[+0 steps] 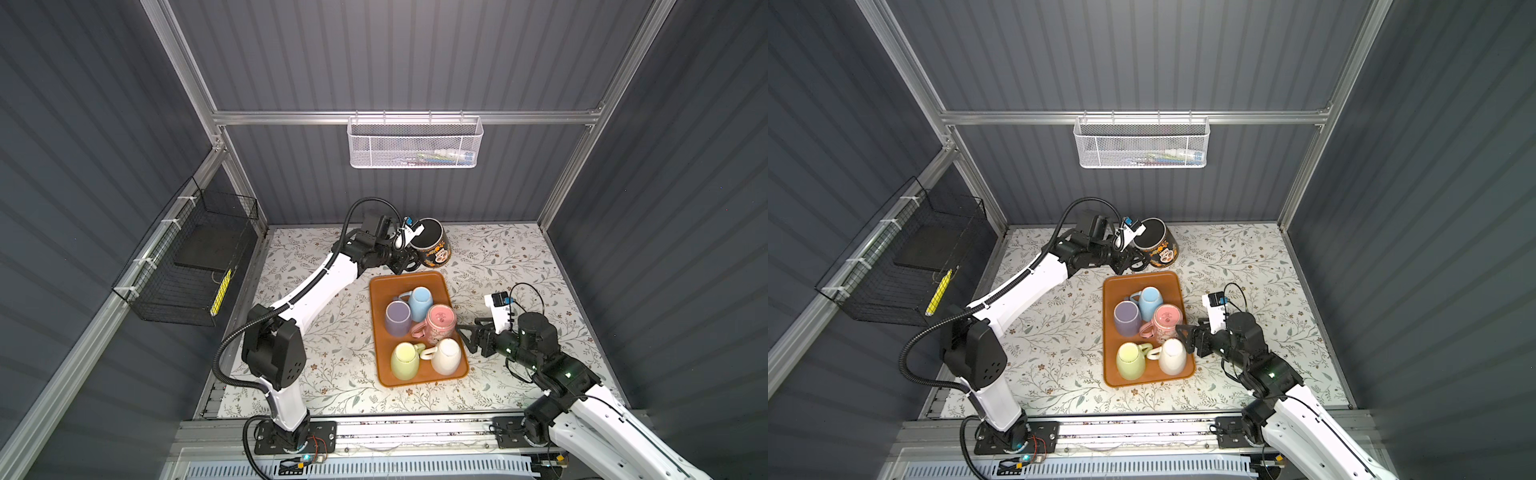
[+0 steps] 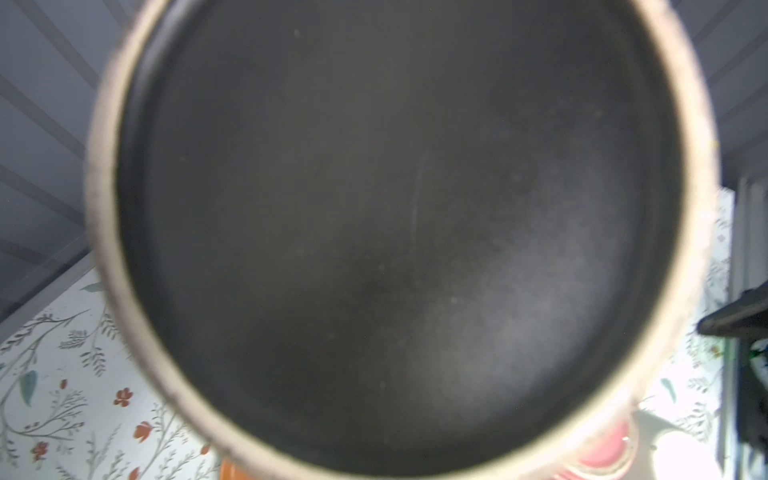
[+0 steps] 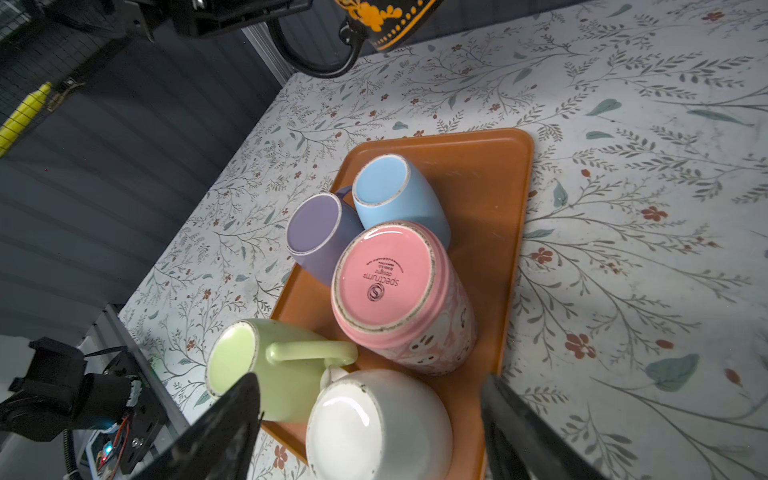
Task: Turn the mug right side up
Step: 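Lift the black mug off the tray with the left gripper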
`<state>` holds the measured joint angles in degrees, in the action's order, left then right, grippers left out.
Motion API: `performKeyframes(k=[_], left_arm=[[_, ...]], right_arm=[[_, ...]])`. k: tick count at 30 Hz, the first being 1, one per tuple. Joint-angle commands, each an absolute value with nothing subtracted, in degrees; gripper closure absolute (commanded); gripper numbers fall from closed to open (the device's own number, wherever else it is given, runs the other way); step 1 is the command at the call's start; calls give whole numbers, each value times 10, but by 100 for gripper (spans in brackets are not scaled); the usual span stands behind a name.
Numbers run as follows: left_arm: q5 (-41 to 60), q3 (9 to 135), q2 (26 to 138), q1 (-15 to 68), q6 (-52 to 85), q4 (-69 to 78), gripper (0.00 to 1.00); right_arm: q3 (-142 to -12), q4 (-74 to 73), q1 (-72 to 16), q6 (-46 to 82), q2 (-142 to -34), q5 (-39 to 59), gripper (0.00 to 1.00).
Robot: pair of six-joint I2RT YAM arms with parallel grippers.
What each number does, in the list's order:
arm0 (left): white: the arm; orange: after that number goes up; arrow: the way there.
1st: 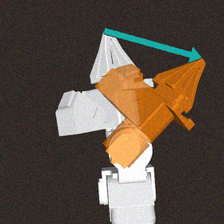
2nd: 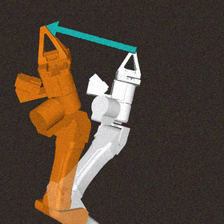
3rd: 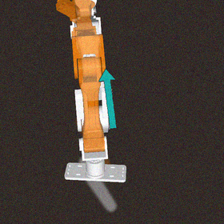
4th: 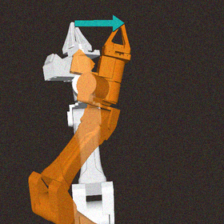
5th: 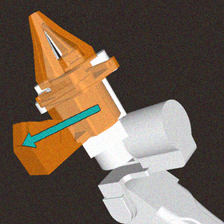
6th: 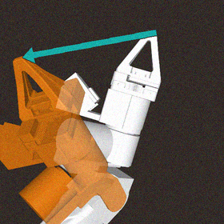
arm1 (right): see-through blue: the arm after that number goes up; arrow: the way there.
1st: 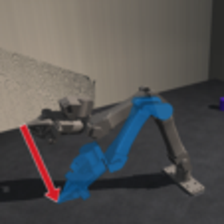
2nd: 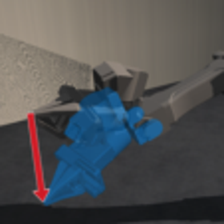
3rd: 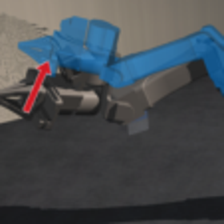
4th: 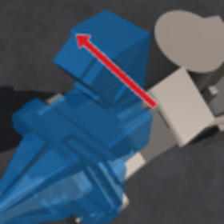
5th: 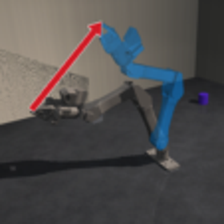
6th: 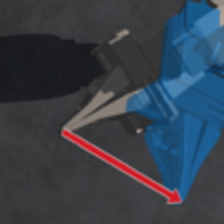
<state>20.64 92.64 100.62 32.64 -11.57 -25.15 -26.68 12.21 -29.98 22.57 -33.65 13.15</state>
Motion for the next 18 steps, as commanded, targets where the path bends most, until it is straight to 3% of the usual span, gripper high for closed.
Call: performKeyframes(k=[1, 9, 18], left_arm=[[256, 916, 938, 325, -39, -112, 100], [273, 863, 864, 319, 152, 10, 100], [281, 759, 789, 318, 325, 200, 100]], right_arm=[[-264, 66, -296, 242, -318, 175, 17], [-220, -95, -259, 320, -281, 262, 17], [-234, -277, -198, 436, -353, 335, 21]])
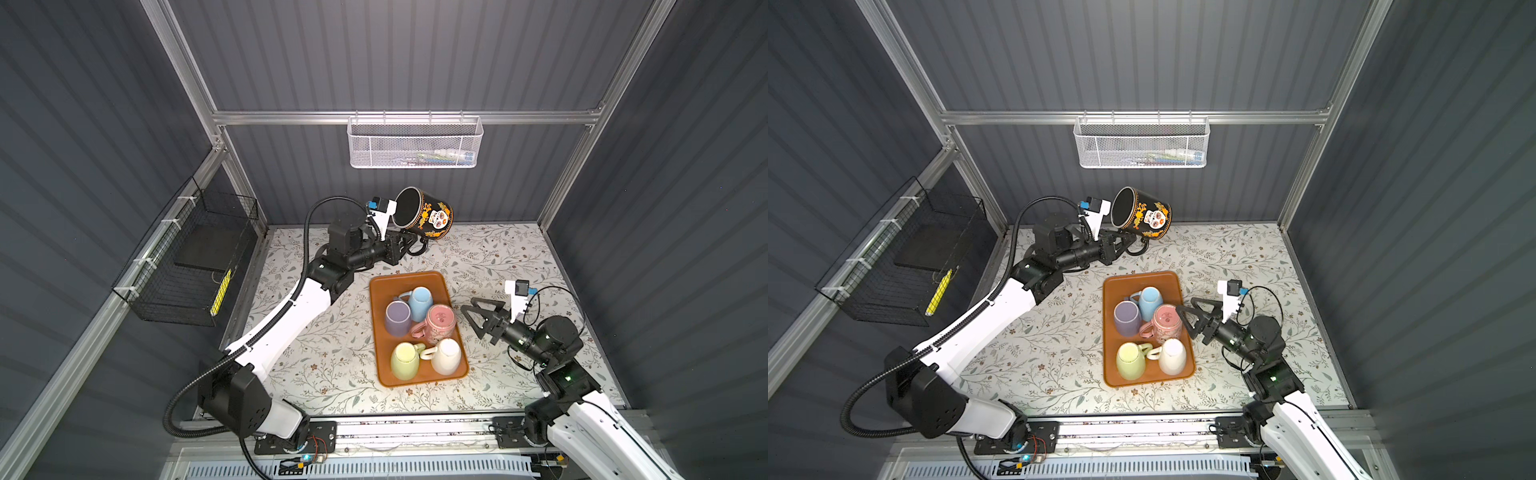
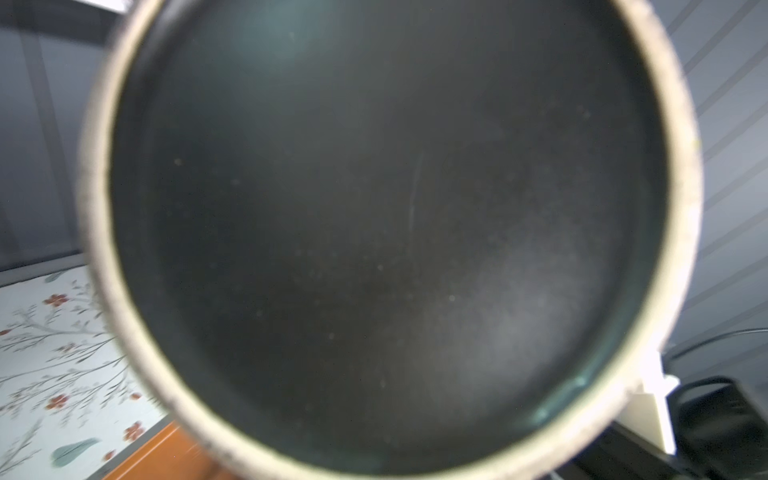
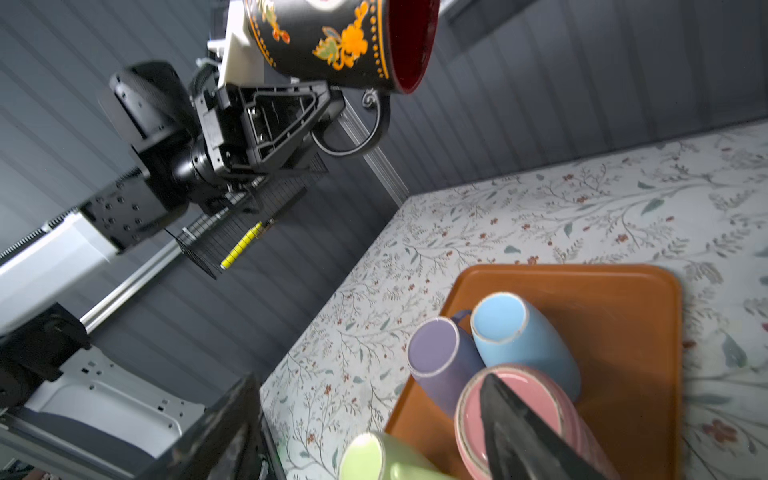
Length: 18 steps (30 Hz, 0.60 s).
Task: Turn the mug right side up
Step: 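Lift the black mug off the tray with the left gripper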
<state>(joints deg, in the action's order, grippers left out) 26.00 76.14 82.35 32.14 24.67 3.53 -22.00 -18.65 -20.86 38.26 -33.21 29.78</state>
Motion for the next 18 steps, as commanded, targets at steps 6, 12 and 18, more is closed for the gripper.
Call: performKeyframes(k=[6, 12, 18], left_arm=[[270, 717, 766, 318, 390, 272, 100], [265, 685, 757, 318, 456, 350, 100], [258, 643, 743, 318, 499, 428, 100]], right_arm=[[-293, -306, -196, 449, -423, 354, 24], [-335, -375, -197, 483, -492, 376, 19], [-394, -401, -196, 515, -566, 380, 22]])
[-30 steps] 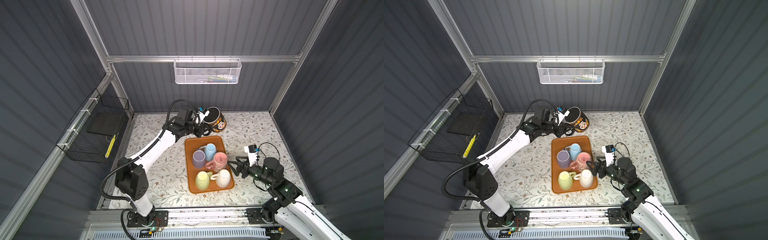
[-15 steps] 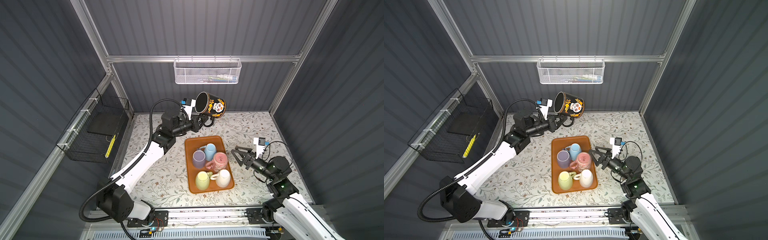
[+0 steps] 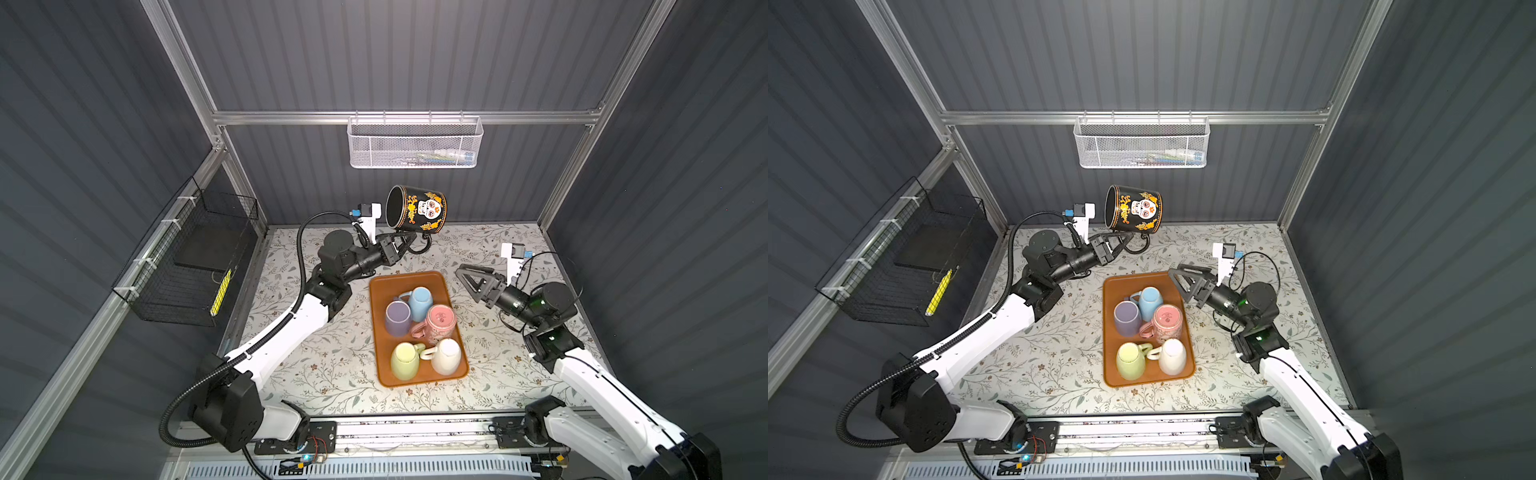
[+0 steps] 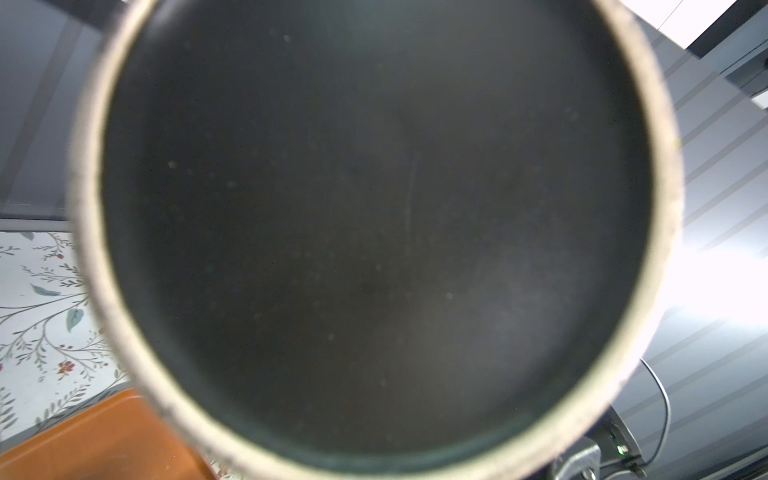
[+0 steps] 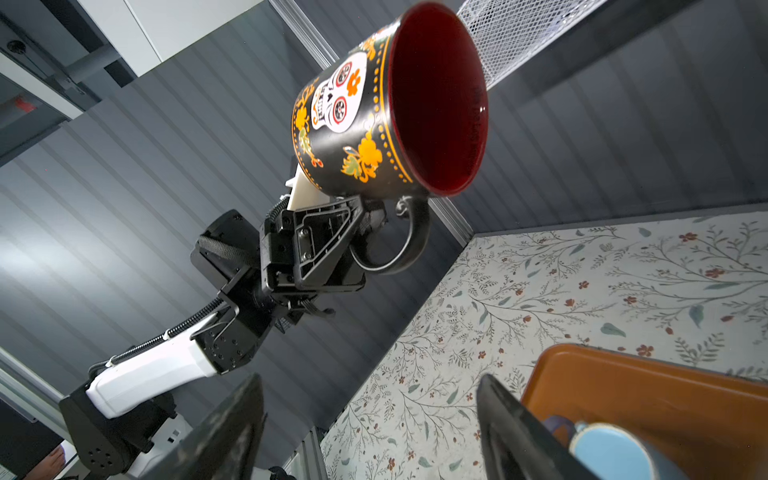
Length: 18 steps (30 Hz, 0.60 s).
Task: Turn the mug right side up
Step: 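Lift the black mug off the tray with the left gripper, then raise the black mug high with the left gripper while the right gripper grasps its handle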
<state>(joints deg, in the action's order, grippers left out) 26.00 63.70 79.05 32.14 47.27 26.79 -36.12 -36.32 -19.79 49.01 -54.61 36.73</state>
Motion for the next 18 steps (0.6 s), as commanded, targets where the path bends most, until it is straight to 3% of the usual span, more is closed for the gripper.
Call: performKeyframes(k=[1, 18], left_arm=[[257, 638, 741, 317, 502, 433, 100], [259, 582, 747, 312, 602, 594, 100]], right_arm=[[-406, -404, -197, 521, -579, 384, 23], [-537, -412, -265, 533, -709, 373, 30]])
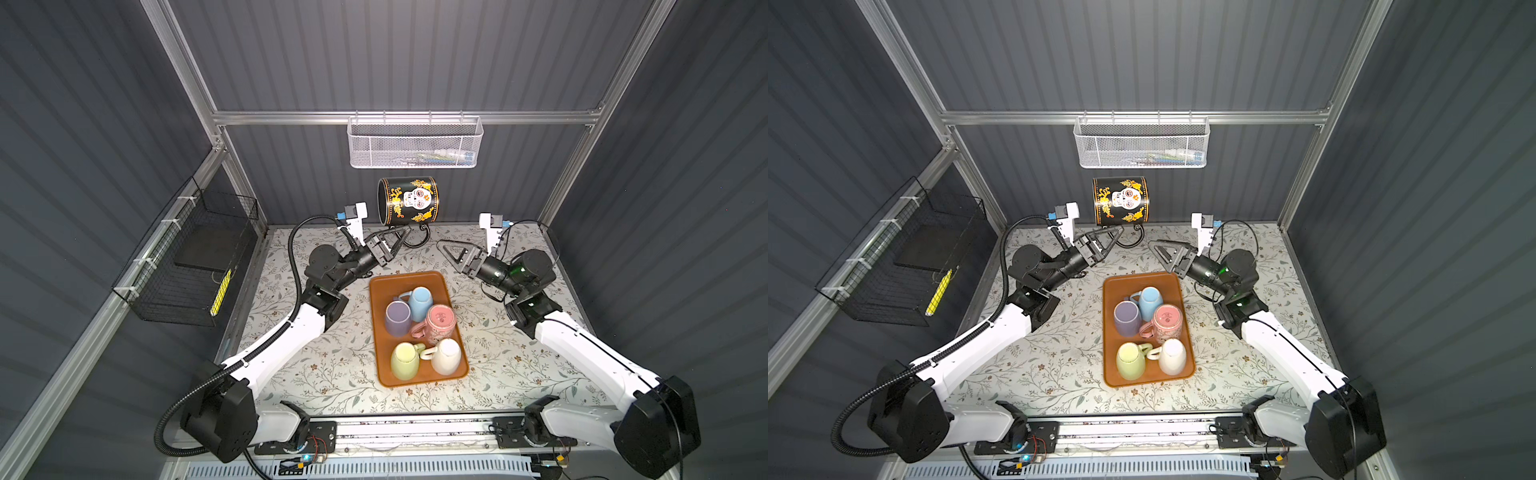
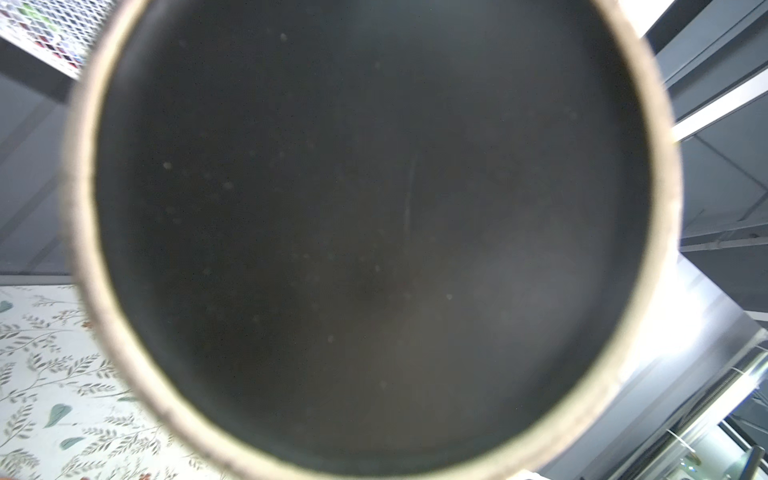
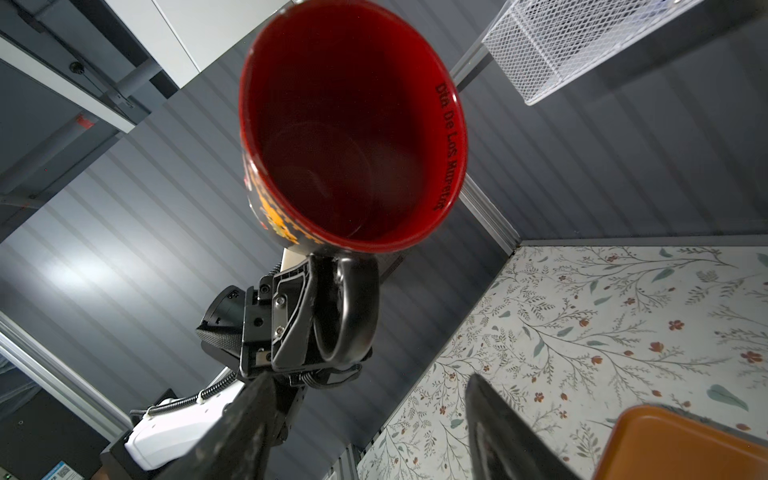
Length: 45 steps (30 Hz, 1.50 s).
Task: Turn the mug right side up
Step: 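Raise the black mug high with the left gripper while the right gripper grasps its handle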
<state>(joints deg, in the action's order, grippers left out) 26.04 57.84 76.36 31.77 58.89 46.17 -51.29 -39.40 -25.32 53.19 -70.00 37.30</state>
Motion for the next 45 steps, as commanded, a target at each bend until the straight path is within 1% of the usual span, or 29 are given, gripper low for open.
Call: performKeyframes(k=[1, 13, 18, 27, 31, 34, 39, 43, 45], left_arm=[[259, 579, 748, 312, 606, 598, 100], [261, 565, 769, 313, 638, 646, 100], [271, 566, 786, 313, 661, 674, 100], [276, 556, 807, 313, 679, 701, 100], [276, 549, 806, 313, 679, 701, 100], [277, 548, 808, 313, 679, 702, 100], [279, 542, 817, 313, 686, 709, 100], [281, 538, 821, 313, 689, 713, 100], [281, 537, 821, 313, 689, 714, 100]], right_arm=[[-545, -410, -272, 532, -714, 372, 31], [-601, -435, -295, 545, -774, 367, 42], [-611, -455, -297, 557, -792, 368, 45], [-629, -468, -299, 560, -803, 369, 53], [-630, -469, -298, 558, -803, 368, 59], [-629, -473, -298, 558, -805, 367, 65], [-628, -478, -297, 558, -806, 363, 79], [-627, -476, -296, 556, -805, 360, 95], [-625, -474, -296, 555, -804, 360, 100]])
